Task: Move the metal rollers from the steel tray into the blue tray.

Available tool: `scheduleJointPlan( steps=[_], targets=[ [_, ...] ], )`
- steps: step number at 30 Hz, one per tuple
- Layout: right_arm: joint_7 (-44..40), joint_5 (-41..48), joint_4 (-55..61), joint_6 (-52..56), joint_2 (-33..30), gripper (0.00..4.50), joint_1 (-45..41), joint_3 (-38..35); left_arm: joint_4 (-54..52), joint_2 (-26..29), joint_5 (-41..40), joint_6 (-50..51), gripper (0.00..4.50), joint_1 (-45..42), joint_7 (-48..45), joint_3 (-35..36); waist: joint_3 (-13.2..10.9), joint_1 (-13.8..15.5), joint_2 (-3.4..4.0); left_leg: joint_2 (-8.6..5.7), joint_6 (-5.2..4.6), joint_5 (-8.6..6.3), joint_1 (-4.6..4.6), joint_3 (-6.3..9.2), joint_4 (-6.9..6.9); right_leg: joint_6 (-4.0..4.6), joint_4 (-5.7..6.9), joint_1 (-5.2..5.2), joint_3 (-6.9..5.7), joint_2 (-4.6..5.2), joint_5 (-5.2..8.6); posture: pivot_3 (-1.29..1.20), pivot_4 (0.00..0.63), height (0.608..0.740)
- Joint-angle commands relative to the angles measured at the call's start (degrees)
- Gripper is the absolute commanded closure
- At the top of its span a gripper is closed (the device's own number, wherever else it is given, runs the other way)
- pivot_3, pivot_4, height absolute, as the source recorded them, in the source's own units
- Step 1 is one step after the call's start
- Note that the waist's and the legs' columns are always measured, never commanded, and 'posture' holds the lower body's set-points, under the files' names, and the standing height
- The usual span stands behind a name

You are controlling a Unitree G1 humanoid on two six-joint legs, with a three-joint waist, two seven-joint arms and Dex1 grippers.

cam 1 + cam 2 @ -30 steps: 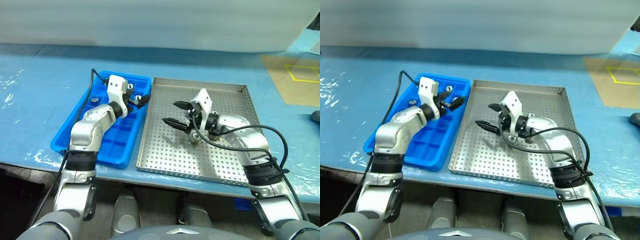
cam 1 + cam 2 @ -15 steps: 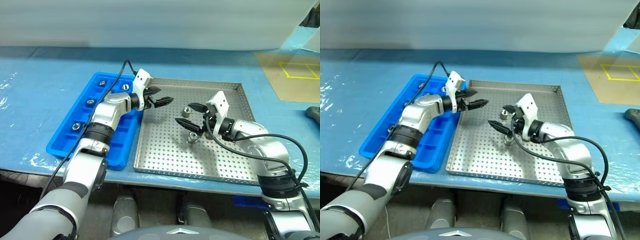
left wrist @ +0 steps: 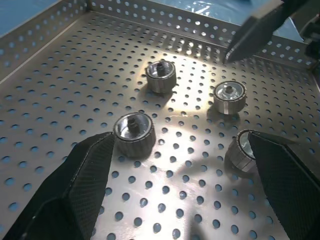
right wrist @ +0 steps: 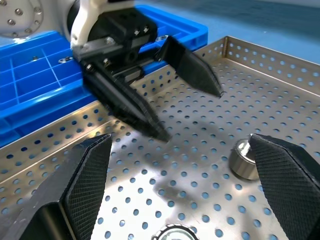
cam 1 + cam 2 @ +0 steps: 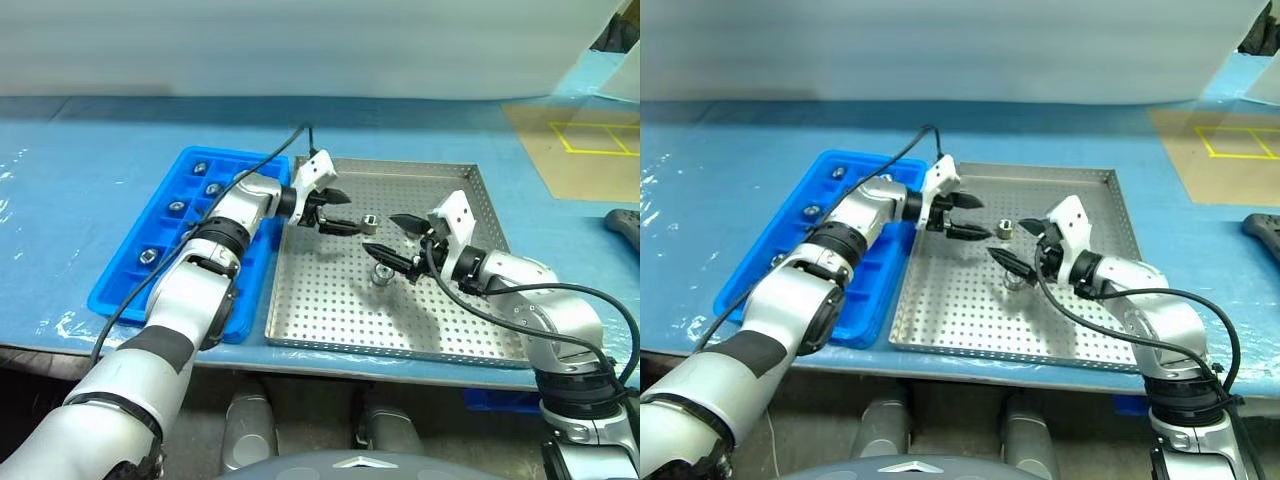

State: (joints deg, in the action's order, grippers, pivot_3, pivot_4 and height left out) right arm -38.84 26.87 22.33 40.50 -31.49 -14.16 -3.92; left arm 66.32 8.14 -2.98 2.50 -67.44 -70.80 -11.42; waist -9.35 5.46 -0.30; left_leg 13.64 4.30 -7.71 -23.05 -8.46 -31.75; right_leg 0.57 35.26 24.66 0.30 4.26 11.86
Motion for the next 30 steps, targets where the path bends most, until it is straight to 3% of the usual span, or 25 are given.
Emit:
scheduleJointPlan(
  steps=[1,21,30],
  targets=[
    [0.74,1.51,3.49,0.03,-0.68,0.00,0.55,-1.94,2.04,-0.74,2.87,-4.10,0.01,-3.21,3.00,-0.04,0.00,-0.06,0.00,0.00,0.00,0.00,0.00,0.00,0.00,0.00,0.00,0.00,0.00,0.00,0.00,-0.21,0.150,0.740],
    [6.53,3.95,9.82,2.42,-0.34,0.00,5.50,-3.25,9.04,-5.46,9.47,-3.66,0.01,-7.08,20.68,2.04,0.00,-1.19,0.00,-0.02,-0.15,-0.09,-0.01,0.00,0.00,-0.08,-0.29,-0.12,0.00,0.01,-0.05,-0.30,0.150,0.740],
    [8.02,4.97,11.31,2.81,-0.60,0.00,7.21,-4.01,9.51,-7.06,9.59,-3.32,0.01,-6.31,20.91,3.56,0.00,-1.61,0.00,-0.03,-0.34,-0.20,-0.02,-0.02,0.00,-0.12,-0.51,-0.20,0.00,0.01,-0.07,-0.32,0.150,0.740]
  ],
)
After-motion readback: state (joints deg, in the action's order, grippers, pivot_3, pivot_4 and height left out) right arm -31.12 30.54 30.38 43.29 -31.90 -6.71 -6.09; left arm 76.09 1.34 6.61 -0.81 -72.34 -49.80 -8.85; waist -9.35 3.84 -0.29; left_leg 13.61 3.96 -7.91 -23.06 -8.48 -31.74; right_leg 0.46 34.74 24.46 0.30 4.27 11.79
